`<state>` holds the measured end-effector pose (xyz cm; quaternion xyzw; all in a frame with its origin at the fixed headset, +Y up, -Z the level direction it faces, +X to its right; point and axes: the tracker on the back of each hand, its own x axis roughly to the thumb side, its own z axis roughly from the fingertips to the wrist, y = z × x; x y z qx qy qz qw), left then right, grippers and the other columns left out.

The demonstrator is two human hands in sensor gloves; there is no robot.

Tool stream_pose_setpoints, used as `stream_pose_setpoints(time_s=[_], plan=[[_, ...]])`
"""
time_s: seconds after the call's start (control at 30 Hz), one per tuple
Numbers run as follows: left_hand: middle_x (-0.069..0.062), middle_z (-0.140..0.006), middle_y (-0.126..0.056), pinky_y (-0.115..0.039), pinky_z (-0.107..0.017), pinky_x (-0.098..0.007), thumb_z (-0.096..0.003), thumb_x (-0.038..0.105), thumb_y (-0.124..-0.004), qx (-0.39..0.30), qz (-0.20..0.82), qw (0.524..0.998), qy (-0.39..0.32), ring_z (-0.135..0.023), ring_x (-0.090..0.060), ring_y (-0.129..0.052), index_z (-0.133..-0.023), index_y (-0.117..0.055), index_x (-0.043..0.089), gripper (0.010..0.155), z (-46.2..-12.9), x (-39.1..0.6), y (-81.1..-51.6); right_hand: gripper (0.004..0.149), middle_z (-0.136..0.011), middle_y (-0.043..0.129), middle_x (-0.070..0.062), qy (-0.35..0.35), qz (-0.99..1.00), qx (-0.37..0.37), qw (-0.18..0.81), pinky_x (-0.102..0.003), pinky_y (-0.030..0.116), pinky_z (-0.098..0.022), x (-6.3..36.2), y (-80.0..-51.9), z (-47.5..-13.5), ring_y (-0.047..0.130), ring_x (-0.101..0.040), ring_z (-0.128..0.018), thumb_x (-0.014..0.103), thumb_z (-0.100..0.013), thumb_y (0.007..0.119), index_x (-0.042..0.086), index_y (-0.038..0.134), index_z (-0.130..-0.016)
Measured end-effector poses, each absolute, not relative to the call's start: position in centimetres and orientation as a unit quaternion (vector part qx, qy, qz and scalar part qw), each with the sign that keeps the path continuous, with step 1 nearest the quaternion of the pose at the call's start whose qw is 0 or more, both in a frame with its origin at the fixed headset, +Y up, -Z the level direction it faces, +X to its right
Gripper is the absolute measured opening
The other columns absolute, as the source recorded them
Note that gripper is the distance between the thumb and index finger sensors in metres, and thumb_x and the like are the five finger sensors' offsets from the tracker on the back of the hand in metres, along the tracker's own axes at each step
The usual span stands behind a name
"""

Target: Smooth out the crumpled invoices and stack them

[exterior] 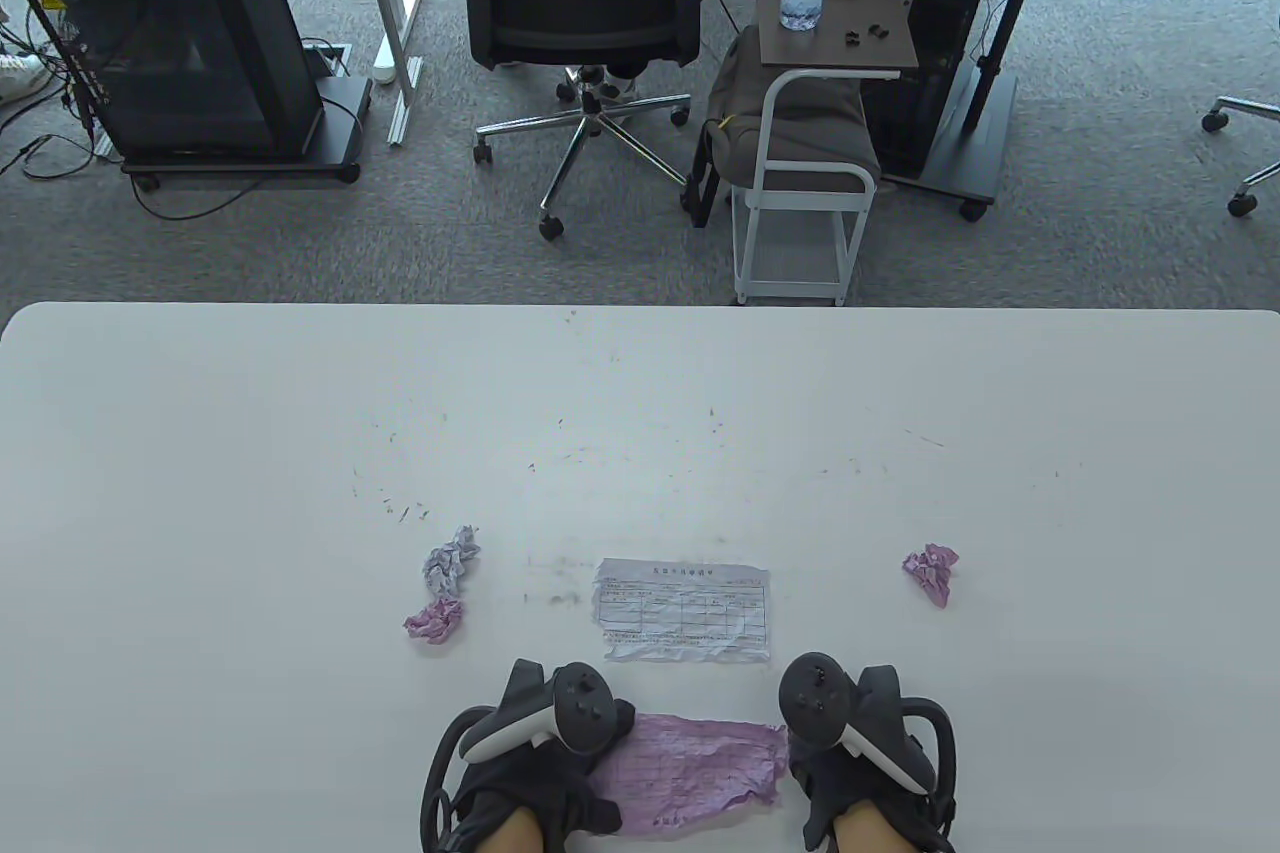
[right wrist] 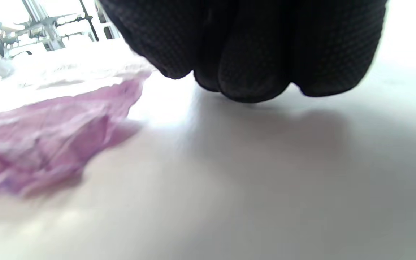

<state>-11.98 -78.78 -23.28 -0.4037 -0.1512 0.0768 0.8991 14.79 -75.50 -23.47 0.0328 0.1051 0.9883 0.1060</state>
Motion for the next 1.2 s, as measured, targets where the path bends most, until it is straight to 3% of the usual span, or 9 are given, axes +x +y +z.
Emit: stream_pose_setpoints(time_s=[0.07, 0.17, 0.23, 0.33, 0.47, 0.53, 0.6, 0.83, 1.2], plan=[[-0.011, -0.106, 0.011, -0.021, -0.064, -0.072, -0.0492, 0.046, -0.083, -0.405, 0.077, 0.899, -0.151, -0.094, -0.056, 0.009, -0.107, -0.021, 0.04, 0.085, -23.3, -12.0, -78.8, 0.047, -0.083, 0.08, -0.023, 0.08, 0.988, 0.049, 0.12, -0.052, 0.084, -0.043, 14.5, -74.7, -23.4, 0.09, -0.035, -0.059, 0.02, -0.053, 0.081, 0.008, 0.064, -0.096], [-0.012, -0.105, 0.011, -0.02, -0.064, -0.072, -0.0493, 0.046, -0.084, -0.405, 0.078, 0.898, -0.151, -0.093, -0.056, 0.009, -0.107, -0.021, 0.04, 0.086, -23.3, -12.0, -78.8, 0.044, -0.09, 0.072, -0.026, 0.081, 0.975, 0.158, 0.132, -0.055, 0.082, -0.046, 12.1, -73.2, -22.9, 0.085, -0.039, -0.066, 0.02, -0.054, 0.079, 0.009, 0.066, -0.095], [-0.012, -0.105, 0.011, -0.02, -0.063, -0.072, -0.0493, 0.046, -0.083, -0.405, 0.079, 0.898, -0.152, -0.093, -0.056, 0.009, -0.107, -0.021, 0.04, 0.086, -23.3, -12.0, -78.8, 0.042, -0.093, 0.068, -0.025, 0.11, 0.949, 0.269, 0.124, -0.056, 0.081, -0.047, 8.9, -72.8, -21.8, 0.082, -0.04, -0.071, 0.021, -0.055, 0.078, 0.012, 0.067, -0.094], [-0.012, -0.106, 0.011, -0.02, -0.063, -0.072, -0.0494, 0.046, -0.084, -0.405, 0.079, 0.898, -0.153, -0.093, -0.056, 0.009, -0.108, -0.021, 0.039, 0.086, -23.3, -12.1, -78.8, 0.041, -0.097, 0.065, -0.023, 0.157, 0.912, 0.362, 0.109, -0.058, 0.08, -0.05, 5.6, -73.3, -20.5, 0.079, -0.041, -0.077, 0.024, -0.056, 0.077, 0.014, 0.068, -0.094], [-0.012, -0.105, 0.011, -0.02, -0.064, -0.072, -0.0494, 0.046, -0.084, -0.406, 0.079, 0.898, -0.152, -0.093, -0.056, 0.009, -0.108, -0.021, 0.039, 0.086, -23.3, -12.1, -78.8, 0.04, -0.099, 0.068, -0.019, 0.2, 0.882, 0.425, 0.041, -0.058, 0.078, -0.054, 2.9, -74.2, -19.2, 0.08, -0.039, -0.079, 0.023, -0.056, 0.075, 0.018, 0.069, -0.095], [-0.012, -0.105, 0.012, -0.02, -0.063, -0.072, -0.0495, 0.046, -0.084, -0.406, 0.08, 0.898, -0.152, -0.093, -0.056, 0.01, -0.108, -0.021, 0.039, 0.086, -23.3, -12.1, -78.8, 0.042, -0.1, 0.07, -0.018, 0.253, 0.872, 0.42, 0.003, -0.059, 0.077, -0.055, 2.4, -75.4, -19.0, 0.08, -0.04, -0.08, 0.024, -0.056, 0.075, 0.019, 0.067, -0.097], [-0.011, -0.105, 0.012, -0.02, -0.064, -0.072, -0.0494, 0.046, -0.084, -0.407, 0.082, 0.897, -0.149, -0.093, -0.055, 0.01, -0.107, -0.021, 0.04, 0.086, -23.3, -12.1, -78.8, 0.043, -0.102, 0.061, -0.013, 0.291, 0.87, 0.399, -0.009, -0.059, 0.073, -0.057, 2.8, -75.8, -19.3, 0.071, -0.036, -0.084, 0.028, -0.058, 0.073, 0.02, 0.063, -0.099], [-0.011, -0.105, 0.012, -0.019, -0.064, -0.072, -0.0493, 0.047, -0.083, -0.408, 0.081, 0.897, -0.148, -0.093, -0.055, 0.01, -0.107, -0.02, 0.04, 0.086, -23.3, -12.0, -78.8, 0.038, -0.09, 0.078, -0.008, 0.303, 0.897, 0.32, -0.023, -0.058, 0.078, -0.052, 3.9, -75.5, -20.3, 0.084, -0.035, -0.074, 0.043, -0.056, 0.077, 0.024, 0.076, -0.089], [-0.01, -0.105, 0.012, -0.019, -0.063, -0.072, -0.0493, 0.047, -0.083, -0.409, 0.084, 0.897, -0.147, -0.093, -0.055, 0.011, -0.107, -0.02, 0.04, 0.086, -23.3, -12.0, -78.8, 0.031, -0.076, 0.09, -0.005, 0.33, 0.922, 0.205, -0.002, -0.056, 0.081, -0.048, 7.5, -75.8, -21.9, 0.093, -0.032, -0.063, 0.051, -0.055, 0.076, 0.028, 0.084, -0.074]])
